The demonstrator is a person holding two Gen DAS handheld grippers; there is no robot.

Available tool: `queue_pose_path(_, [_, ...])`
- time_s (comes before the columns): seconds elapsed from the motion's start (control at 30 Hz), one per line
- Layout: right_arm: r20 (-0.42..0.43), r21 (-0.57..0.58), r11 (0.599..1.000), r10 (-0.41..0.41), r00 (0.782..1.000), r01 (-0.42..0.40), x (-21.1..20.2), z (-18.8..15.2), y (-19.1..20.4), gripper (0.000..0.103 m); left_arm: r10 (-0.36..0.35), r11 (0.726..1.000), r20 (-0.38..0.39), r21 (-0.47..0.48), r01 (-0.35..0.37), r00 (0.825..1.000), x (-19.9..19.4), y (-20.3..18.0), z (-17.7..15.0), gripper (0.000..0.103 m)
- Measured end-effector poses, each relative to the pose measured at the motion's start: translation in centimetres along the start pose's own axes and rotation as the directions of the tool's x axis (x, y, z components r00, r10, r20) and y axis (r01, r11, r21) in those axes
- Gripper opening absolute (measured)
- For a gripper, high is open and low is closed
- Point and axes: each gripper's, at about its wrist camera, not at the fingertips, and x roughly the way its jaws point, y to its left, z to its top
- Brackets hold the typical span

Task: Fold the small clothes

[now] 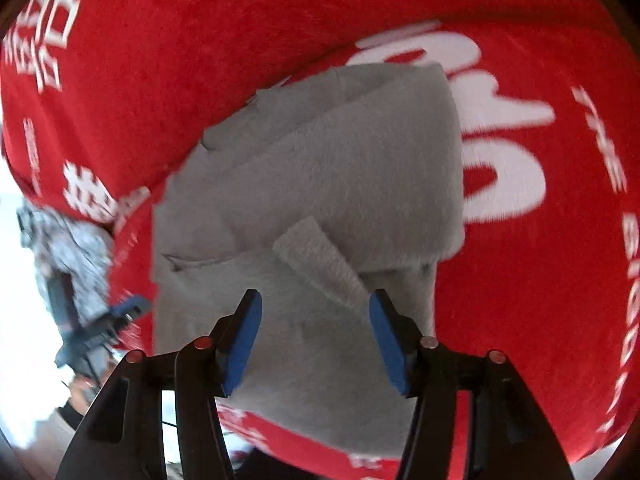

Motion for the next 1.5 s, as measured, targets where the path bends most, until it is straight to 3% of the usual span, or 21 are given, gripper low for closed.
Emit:
queue_pose_path(0.2, [-0.019,-0.130,0.983,-0.132,0.991,0.129,2.6,0.3,2.0,0.061,-0.001,1.000,-0.056,0.030,0.003,0.998,2.7,-0.1,0.8,0.082])
queue_pose_path(0.33, [-0.019,-0.146,0.967,-0.212,0.977,0.207,3.7,-0.6,2.6,0.057,-0.007,0.999,-0.101,0.037,0.010,0.995,3.8,0.4,0.8,0.082])
queue_pose_path(0.37, [-0.015,-0.141,0.964,-0.230,0.973,0.226,3.8,-0.7,2.7,0.049,-0.003,0.999,-0.105,0.040,0.007,0.994,3.9,0.5,0.8,0.082])
queue_pose_path(0.4, [-0.010,-0.132,0.960,-0.249,0.969,0.245,3.9,-0.7,2.7,0.032,-0.005,0.999,-0.107,0.040,0.009,0.994,4.0,0.8,0.8,0.082])
queue_pose_path(0.47, [0.006,-0.108,0.953,-0.283,0.959,0.282,3.8,-0.9,2.7,0.009,-0.028,0.999,-0.101,0.025,0.031,0.995,4.0,1.3,0.8,0.061])
queue_pose_path(0.5, [0.017,-0.101,0.951,-0.291,0.957,0.291,3.6,-0.9,2.8,0.007,-0.038,0.999,-0.102,0.029,0.041,0.994,4.0,1.4,0.8,0.027])
queue_pose_path(0.53, [0.028,-0.095,0.951,-0.293,0.956,0.295,3.3,-1.0,3.0,0.007,-0.049,0.998,-0.110,0.039,0.054,0.993,3.9,1.6,0.8,0.007])
queue_pose_path(0.63, [0.053,-0.091,0.951,-0.290,0.956,0.294,1.9,-1.3,3.8,0.007,-0.128,0.991,-0.087,0.035,0.131,0.988,2.5,2.0,0.7,0.007])
queue_pose_path(0.83, [0.133,-0.113,0.956,-0.255,0.958,0.270,-2.6,-0.4,6.3,0.007,-0.170,0.983,0.018,0.067,0.169,0.985,-3.2,1.6,1.2,0.007])
queue_pose_path(1.03, [0.248,-0.144,0.950,-0.238,0.939,0.278,-5.4,4.6,8.4,0.007,-0.187,0.982,0.162,0.056,0.181,0.969,-7.2,2.2,6.5,0.007])
queue_pose_path(1.2, [0.265,-0.130,0.952,-0.234,0.935,0.276,-2.3,10.2,7.9,0.007,-0.107,0.994,0.218,0.046,0.099,0.970,-4.9,2.7,11.2,0.007])
queue_pose_path(1.33, [0.217,-0.088,0.961,-0.237,0.947,0.260,2.3,12.9,6.1,0.007,-0.018,1.000,0.165,0.027,0.014,0.986,0.3,2.4,13.6,0.007])
queue_pose_path(1.5, [0.165,-0.002,0.963,-0.265,0.950,0.269,6.9,14.3,3.3,0.007,0.049,0.998,0.115,-0.054,-0.043,0.992,5.2,2.7,14.4,0.007])
